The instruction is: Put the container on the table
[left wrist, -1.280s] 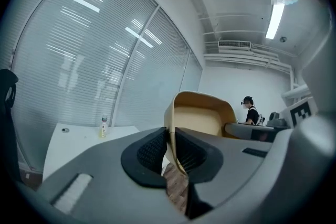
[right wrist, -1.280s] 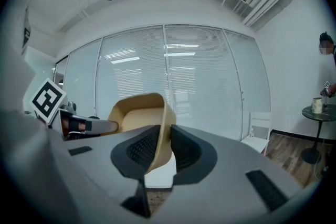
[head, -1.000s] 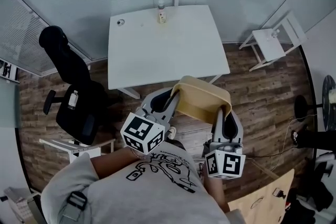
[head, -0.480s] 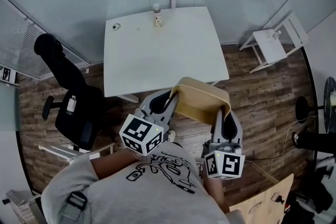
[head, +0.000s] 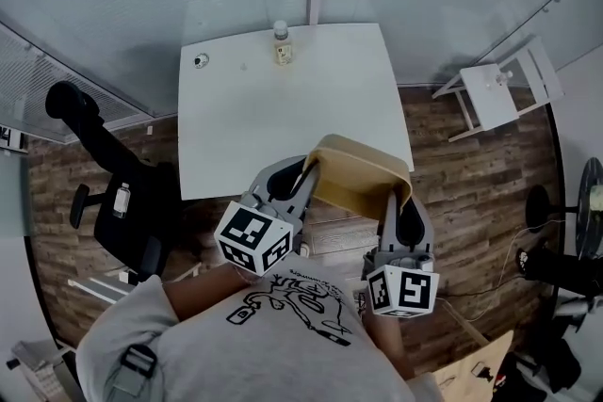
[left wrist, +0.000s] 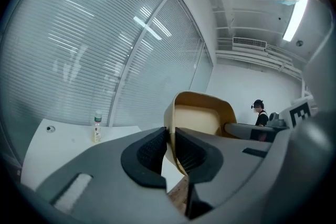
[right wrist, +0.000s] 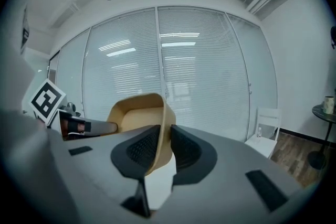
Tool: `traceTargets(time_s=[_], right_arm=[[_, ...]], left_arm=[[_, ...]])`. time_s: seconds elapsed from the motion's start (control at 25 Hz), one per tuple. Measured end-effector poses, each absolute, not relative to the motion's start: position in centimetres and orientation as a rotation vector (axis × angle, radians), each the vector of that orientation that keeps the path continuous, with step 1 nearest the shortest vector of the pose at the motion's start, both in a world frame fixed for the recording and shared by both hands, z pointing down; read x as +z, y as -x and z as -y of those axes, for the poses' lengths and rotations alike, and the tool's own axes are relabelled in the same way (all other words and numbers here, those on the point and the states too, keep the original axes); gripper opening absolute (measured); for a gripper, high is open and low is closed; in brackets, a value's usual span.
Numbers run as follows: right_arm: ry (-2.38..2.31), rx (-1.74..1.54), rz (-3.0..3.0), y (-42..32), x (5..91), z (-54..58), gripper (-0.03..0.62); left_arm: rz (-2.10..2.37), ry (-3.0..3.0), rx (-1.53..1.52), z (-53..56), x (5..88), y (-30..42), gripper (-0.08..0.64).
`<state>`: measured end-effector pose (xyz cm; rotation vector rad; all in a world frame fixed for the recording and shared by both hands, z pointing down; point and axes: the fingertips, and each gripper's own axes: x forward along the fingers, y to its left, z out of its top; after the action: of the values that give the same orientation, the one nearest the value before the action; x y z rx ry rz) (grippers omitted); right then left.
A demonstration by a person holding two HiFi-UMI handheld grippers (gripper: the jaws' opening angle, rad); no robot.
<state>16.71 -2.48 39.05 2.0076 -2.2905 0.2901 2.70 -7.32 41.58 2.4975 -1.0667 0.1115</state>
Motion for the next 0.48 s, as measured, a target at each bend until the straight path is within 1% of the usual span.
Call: traceTargets(time_s=[0.48], right_arm=[[-1.990,0.283,2.272,-15.0,38.4,16.0,0.052]], left_arm=[[1.050,-2.494,0.122,20.5,41.2,-1.1,0.012]])
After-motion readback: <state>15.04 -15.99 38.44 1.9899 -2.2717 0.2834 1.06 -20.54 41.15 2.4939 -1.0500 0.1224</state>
